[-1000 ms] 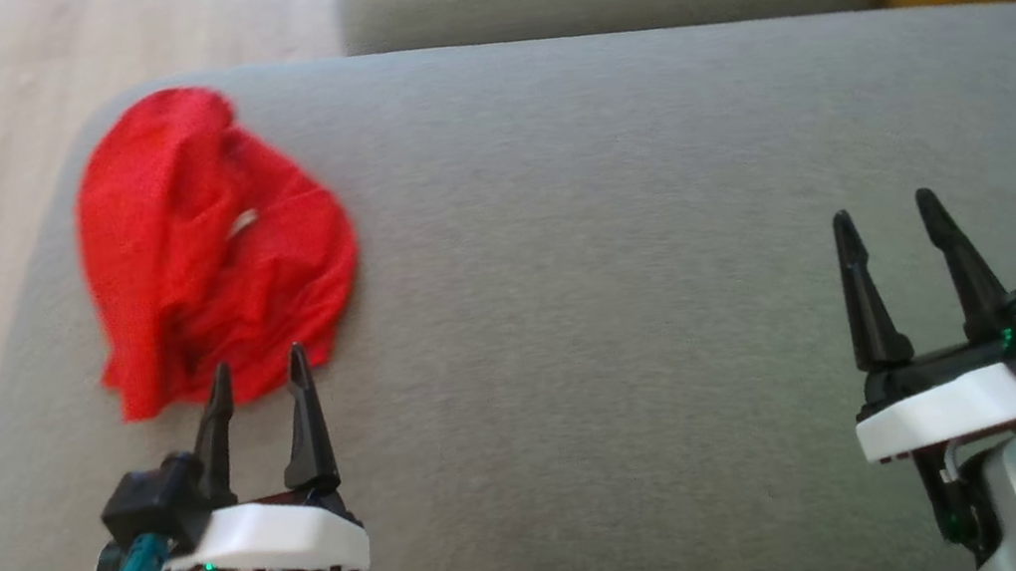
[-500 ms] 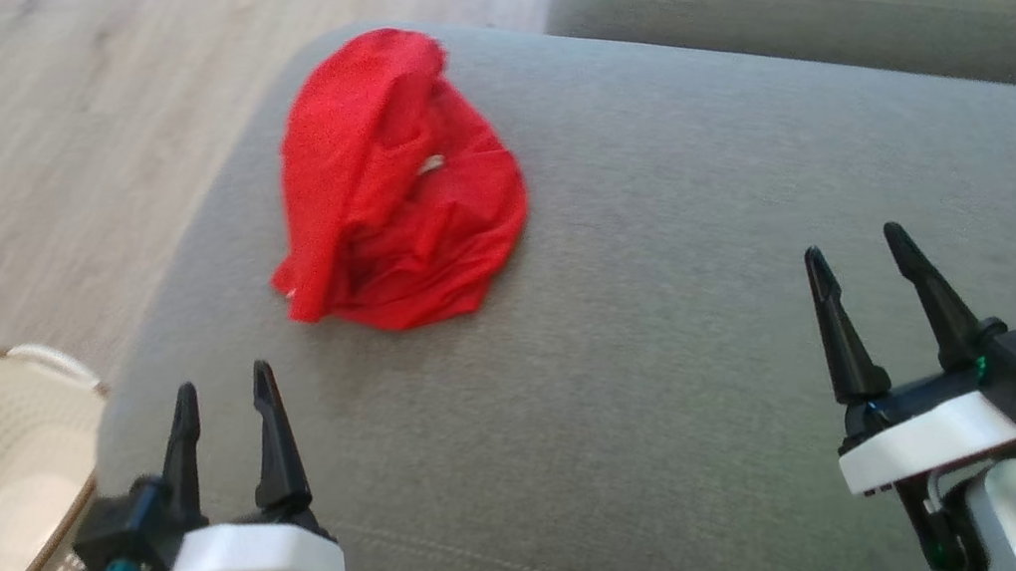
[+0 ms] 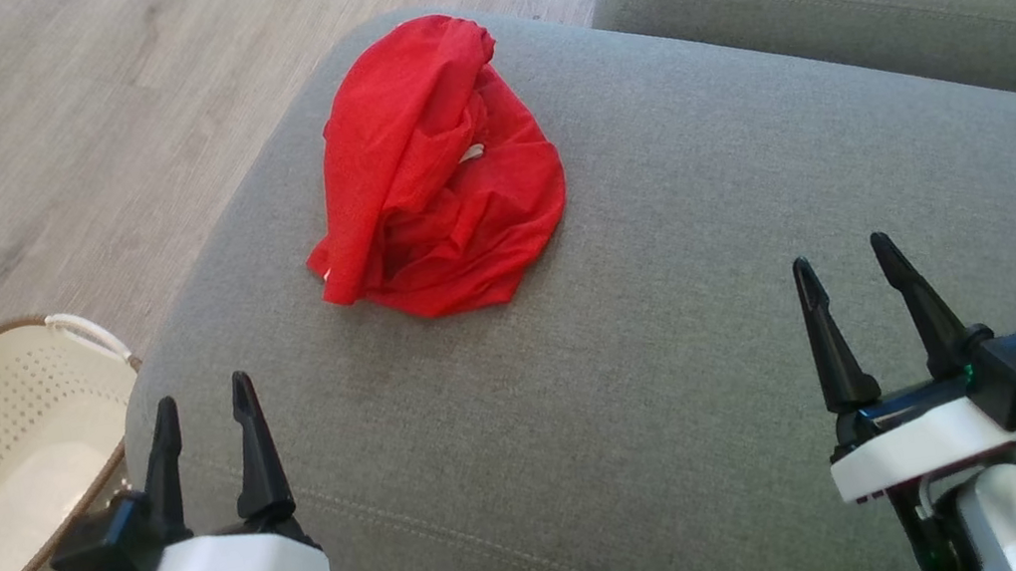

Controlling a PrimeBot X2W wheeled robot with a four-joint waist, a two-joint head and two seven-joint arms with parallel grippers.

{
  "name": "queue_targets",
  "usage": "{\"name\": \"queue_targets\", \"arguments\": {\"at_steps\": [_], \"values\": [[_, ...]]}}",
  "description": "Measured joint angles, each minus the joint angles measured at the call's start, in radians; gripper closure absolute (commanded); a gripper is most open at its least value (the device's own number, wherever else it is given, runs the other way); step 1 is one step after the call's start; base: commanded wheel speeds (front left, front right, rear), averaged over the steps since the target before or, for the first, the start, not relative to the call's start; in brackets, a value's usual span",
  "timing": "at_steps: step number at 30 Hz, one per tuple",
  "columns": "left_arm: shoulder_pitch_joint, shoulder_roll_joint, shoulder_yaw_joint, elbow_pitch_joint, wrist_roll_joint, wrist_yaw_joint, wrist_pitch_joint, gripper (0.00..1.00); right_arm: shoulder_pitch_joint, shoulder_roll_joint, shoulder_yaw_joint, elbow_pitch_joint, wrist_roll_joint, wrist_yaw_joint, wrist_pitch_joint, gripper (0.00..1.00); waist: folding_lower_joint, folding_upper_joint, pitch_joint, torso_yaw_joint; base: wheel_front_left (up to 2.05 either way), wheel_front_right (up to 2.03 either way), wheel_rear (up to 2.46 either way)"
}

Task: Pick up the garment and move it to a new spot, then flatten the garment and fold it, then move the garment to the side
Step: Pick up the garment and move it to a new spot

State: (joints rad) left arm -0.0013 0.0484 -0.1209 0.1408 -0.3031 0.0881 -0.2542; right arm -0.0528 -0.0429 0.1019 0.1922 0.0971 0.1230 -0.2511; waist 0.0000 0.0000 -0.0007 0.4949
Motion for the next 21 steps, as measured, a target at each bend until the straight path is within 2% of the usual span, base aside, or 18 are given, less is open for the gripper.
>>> {"name": "queue_targets", "arguments": {"at_steps": [6,12,21], "values": [[-0.002,0.000,0.008,-0.001,0.001,-0.004,0.000,0.00,0.001,0.000,-0.035,-0.011,0.000,0.000,0.000,0.00,0.0000,0.0000,0.006,-0.007,0.00,0.00,0.00],[-0.044,0.000,0.042,-0.002,0.009,-0.029,0.000,0.00,-0.002,0.000,-0.094,-0.043,-0.018,0.000,0.000,0.00,0.0000,0.0000,0.059,-0.040,0.00,0.00,0.00],[-0.213,-0.004,0.077,0.081,0.010,-0.119,-0.002,0.00,-0.070,0.000,-0.142,-0.097,-0.101,0.000,0.001,0.00,0.0000,0.0000,0.185,-0.097,0.00,0.00,0.00]]}}
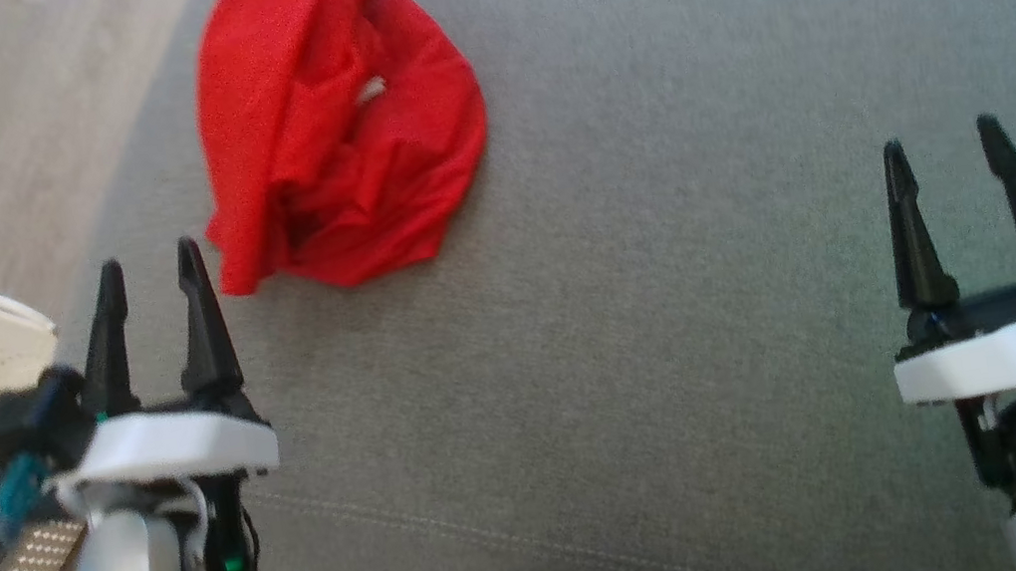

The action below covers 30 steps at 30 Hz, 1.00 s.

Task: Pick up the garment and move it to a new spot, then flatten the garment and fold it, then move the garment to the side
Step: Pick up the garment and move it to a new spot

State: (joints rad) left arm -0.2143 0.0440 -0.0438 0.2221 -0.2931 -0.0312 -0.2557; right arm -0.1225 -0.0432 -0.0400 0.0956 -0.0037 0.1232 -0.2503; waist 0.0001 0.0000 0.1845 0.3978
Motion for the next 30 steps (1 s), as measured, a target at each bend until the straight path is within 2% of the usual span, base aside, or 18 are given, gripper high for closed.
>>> {"name": "queue_targets", "arguments": {"at_steps": [5,10,14,20,24,26,30], "values": [[-0.128,0.022,0.010,0.121,0.000,-0.030,0.000,0.00,-0.039,-0.001,-0.040,-0.063,-0.054,0.000,0.006,0.00,0.0001,0.0000,0.086,-0.039,0.00,0.00,0.00],[-0.269,0.046,0.018,0.211,-0.001,-0.041,0.006,0.00,-0.057,-0.003,-0.067,-0.106,-0.077,0.000,0.023,0.00,0.0002,0.0000,0.164,-0.081,0.00,0.00,0.00],[-0.340,0.051,0.030,0.275,-0.054,-0.058,0.029,0.00,-0.057,-0.003,-0.067,-0.120,-0.079,0.000,0.031,0.00,0.0002,0.0000,0.198,-0.120,0.00,0.00,0.00],[-0.415,0.096,0.032,0.359,-0.050,-0.054,0.066,0.00,-0.057,-0.003,-0.063,-0.128,-0.086,0.000,0.030,0.00,0.0001,0.0000,0.234,-0.158,0.00,0.00,0.00],[-0.453,0.110,0.036,0.417,-0.041,-0.029,0.081,0.00,-0.057,-0.003,-0.061,-0.128,-0.086,0.000,0.029,0.00,0.0000,0.0000,0.244,-0.172,0.00,0.00,0.00],[-0.461,0.113,0.052,0.438,-0.046,-0.029,0.081,1.00,-0.058,-0.003,-0.059,-0.126,-0.086,0.000,0.026,0.00,0.0001,0.0000,0.247,-0.179,0.00,0.00,0.00],[-0.468,0.113,0.061,0.429,-0.056,-0.031,0.045,1.00,-0.058,-0.003,-0.059,-0.113,-0.086,0.000,0.020,0.00,0.0000,0.0000,0.235,-0.185,0.00,0.00,0.00]]}}
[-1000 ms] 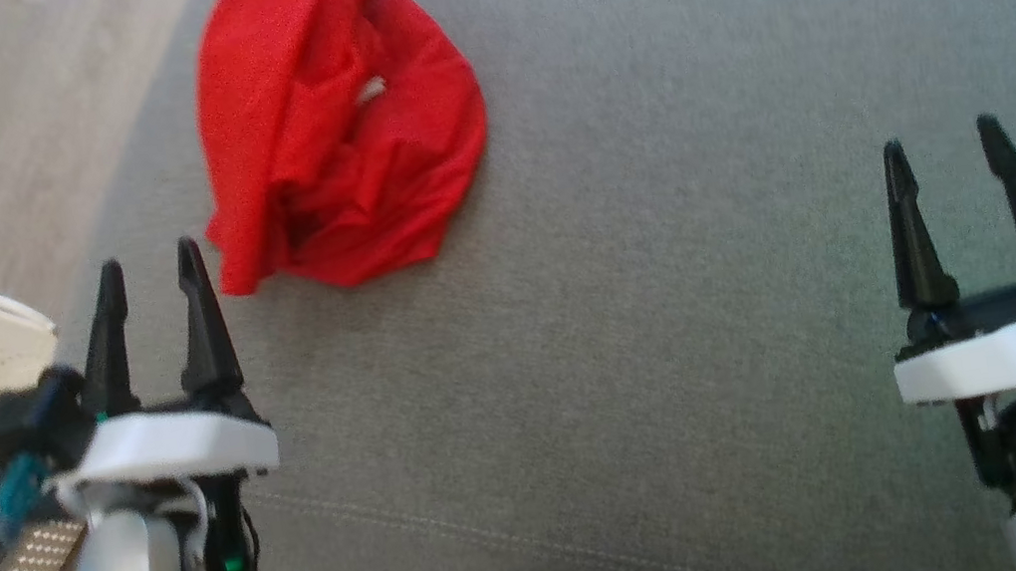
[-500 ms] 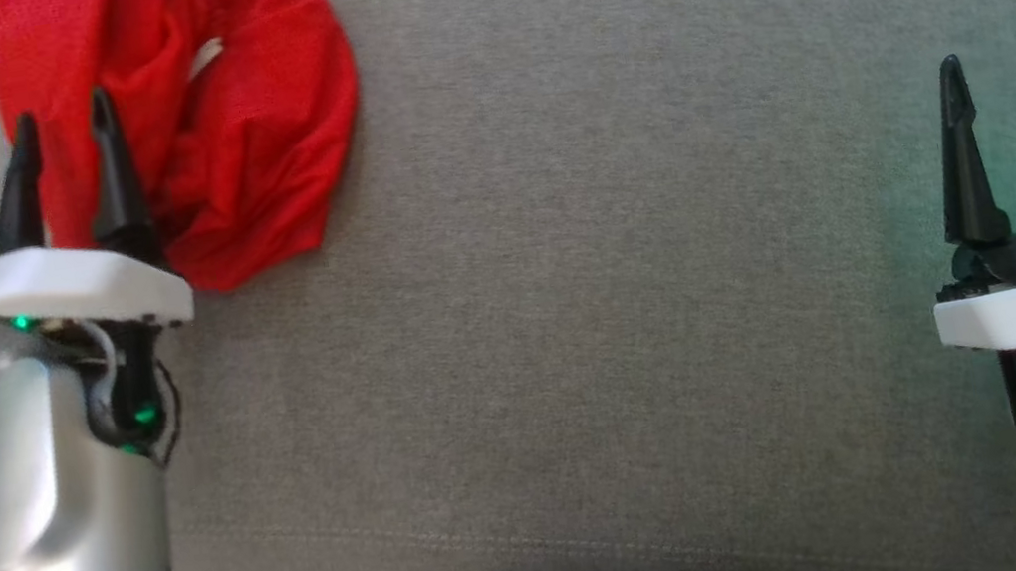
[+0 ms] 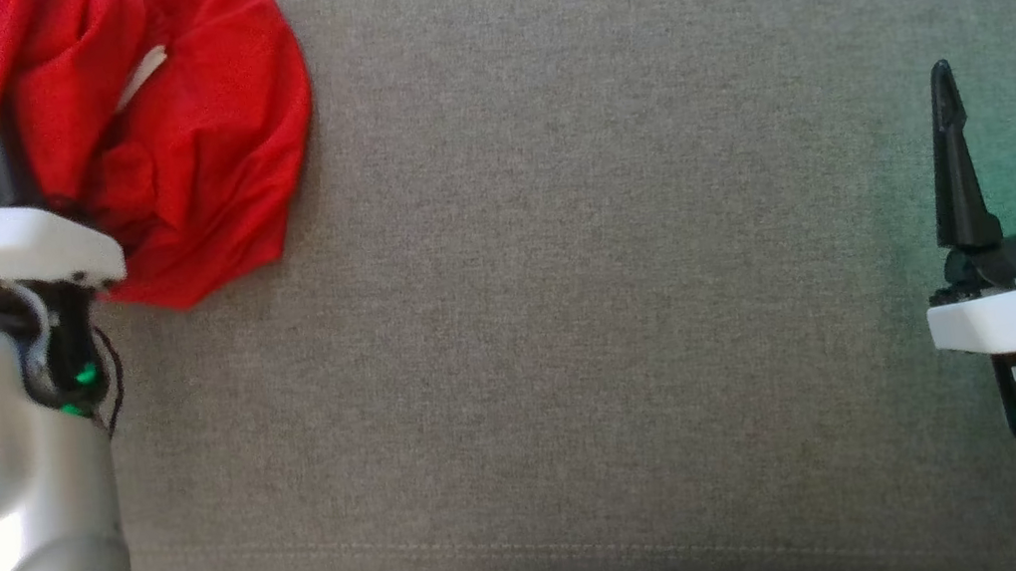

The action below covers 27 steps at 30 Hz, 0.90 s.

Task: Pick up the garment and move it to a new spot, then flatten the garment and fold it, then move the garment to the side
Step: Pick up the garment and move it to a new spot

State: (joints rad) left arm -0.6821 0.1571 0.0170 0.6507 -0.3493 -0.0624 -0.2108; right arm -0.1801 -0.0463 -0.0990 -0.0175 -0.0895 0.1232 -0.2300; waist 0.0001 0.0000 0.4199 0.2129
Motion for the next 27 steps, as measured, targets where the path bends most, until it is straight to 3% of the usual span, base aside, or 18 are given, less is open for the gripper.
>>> {"name": "queue_targets", "arguments": {"at_steps": [11,17,27], "values": [[0.006,-0.027,0.095,-0.263,-0.098,-0.018,-0.039,1.00,0.000,0.001,0.027,0.079,0.060,0.000,-0.021,0.00,0.0000,0.0000,-0.111,-0.011,0.00,0.00,0.00],[0.008,-0.042,0.093,-0.457,-0.139,-0.009,0.032,1.00,0.000,0.001,0.033,0.100,0.112,0.000,-0.022,0.00,-0.0001,0.0000,-0.178,-0.046,0.00,0.00,0.00],[0.031,-0.100,-0.087,-0.645,-0.112,0.019,0.195,1.00,-0.001,0.001,0.057,0.092,0.169,0.000,-0.022,0.00,-0.0001,0.0000,-0.207,-0.162,0.00,0.00,0.00]]}}
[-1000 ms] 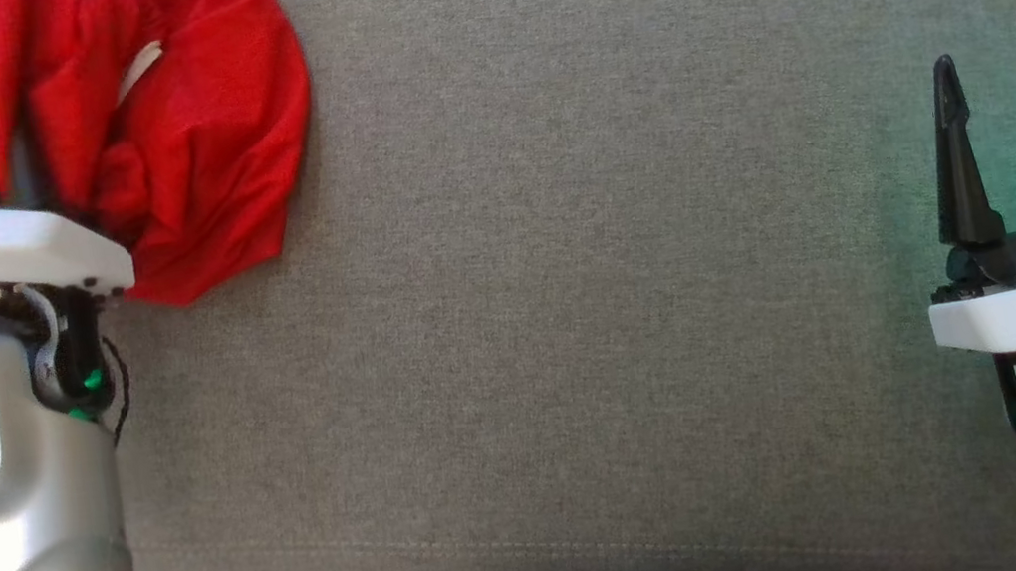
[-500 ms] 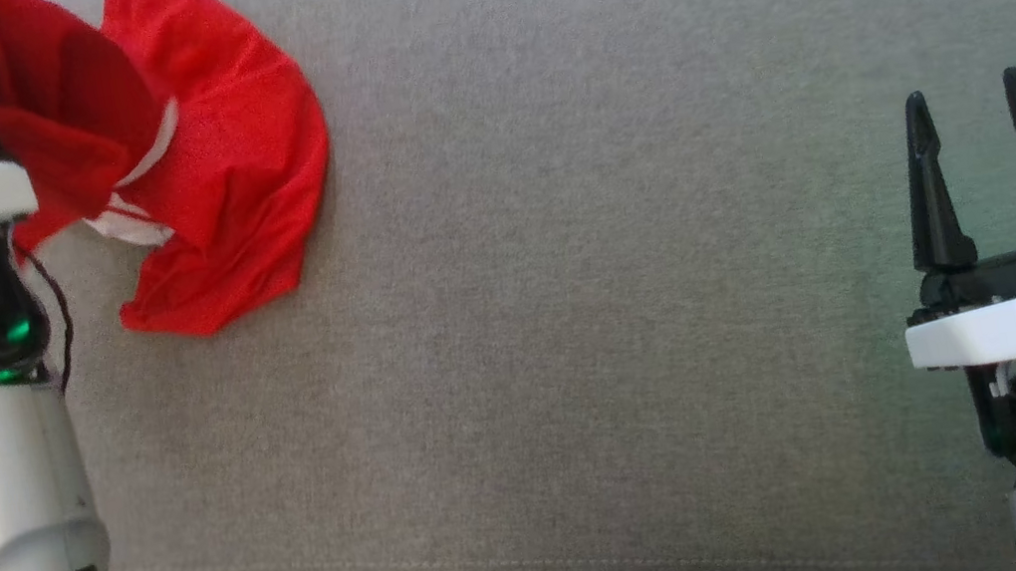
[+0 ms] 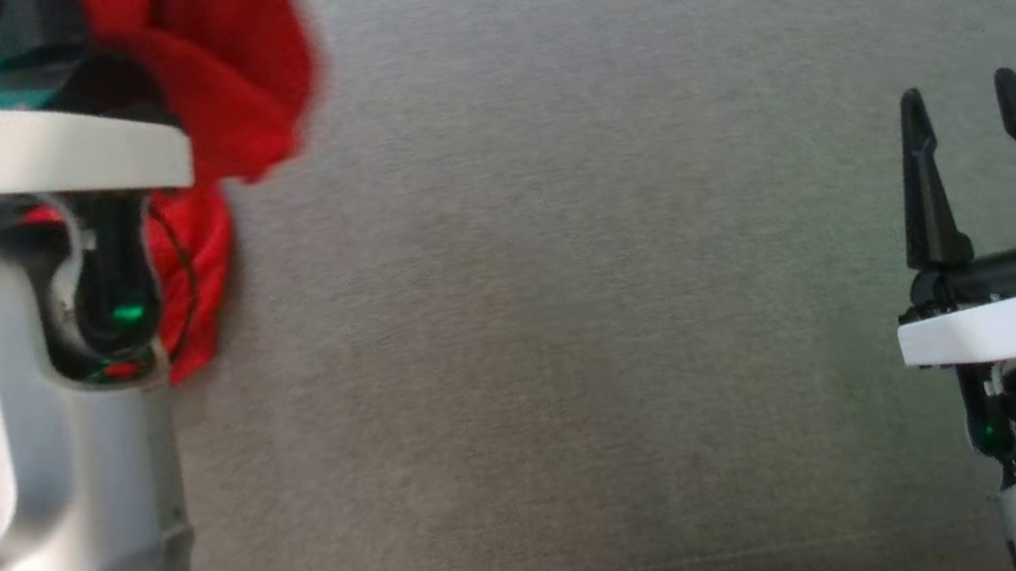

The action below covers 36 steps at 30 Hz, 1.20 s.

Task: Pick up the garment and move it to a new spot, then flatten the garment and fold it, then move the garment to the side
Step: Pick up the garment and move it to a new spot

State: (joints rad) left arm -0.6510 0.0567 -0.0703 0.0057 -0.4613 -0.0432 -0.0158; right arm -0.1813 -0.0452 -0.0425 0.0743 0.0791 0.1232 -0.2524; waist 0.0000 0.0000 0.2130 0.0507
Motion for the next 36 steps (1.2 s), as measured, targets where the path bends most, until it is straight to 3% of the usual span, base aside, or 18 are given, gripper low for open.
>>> {"name": "queue_targets", "arguments": {"at_steps": [8,11,15,23,24,25,30,36], "values": [[-0.007,-0.009,-0.134,0.019,0.056,0.036,0.023,1.00,-0.062,0.000,0.025,-0.059,0.040,0.000,-0.003,0.00,0.0000,0.0000,0.045,-0.131,0.00,0.00,0.00],[-0.020,0.000,-0.192,0.095,0.157,0.053,0.007,1.00,-0.074,0.000,0.043,-0.076,0.059,0.000,-0.003,0.00,0.0000,0.0000,0.071,-0.183,0.00,0.00,0.00],[-0.046,-0.003,-0.249,0.235,0.196,0.060,-0.019,1.00,-0.084,0.000,0.071,-0.106,0.081,0.000,-0.003,0.00,0.0000,0.0000,0.106,-0.255,0.00,0.00,0.00],[-0.092,-0.014,-0.439,0.476,0.141,0.071,-0.082,1.00,-0.102,0.000,0.095,-0.131,0.114,0.000,-0.003,0.00,0.0001,0.0000,0.162,-0.388,0.00,0.00,0.00],[-0.096,-0.014,-0.476,0.490,0.108,0.076,-0.091,0.71,-0.103,0.000,0.096,-0.132,0.117,0.000,-0.003,0.00,0.0001,0.0000,0.167,-0.401,0.00,0.00,0.00],[-0.100,-0.013,-0.515,0.499,0.081,0.087,-0.104,0.00,-0.104,0.000,0.097,-0.134,0.120,0.000,-0.003,0.00,0.0001,0.0000,0.171,-0.413,0.00,0.00,0.00],[-0.133,-0.014,-0.695,0.506,-0.071,0.106,-0.174,0.00,-0.110,0.000,0.095,-0.131,0.132,0.000,-0.003,0.00,0.0001,0.0000,0.180,-0.434,0.00,0.00,0.00],[-0.187,-0.012,-0.726,0.508,-0.124,0.130,-0.232,0.00,-0.110,0.000,0.092,-0.122,0.124,0.000,-0.003,0.00,0.0001,0.0000,0.159,-0.377,0.00,0.00,0.00]]}}
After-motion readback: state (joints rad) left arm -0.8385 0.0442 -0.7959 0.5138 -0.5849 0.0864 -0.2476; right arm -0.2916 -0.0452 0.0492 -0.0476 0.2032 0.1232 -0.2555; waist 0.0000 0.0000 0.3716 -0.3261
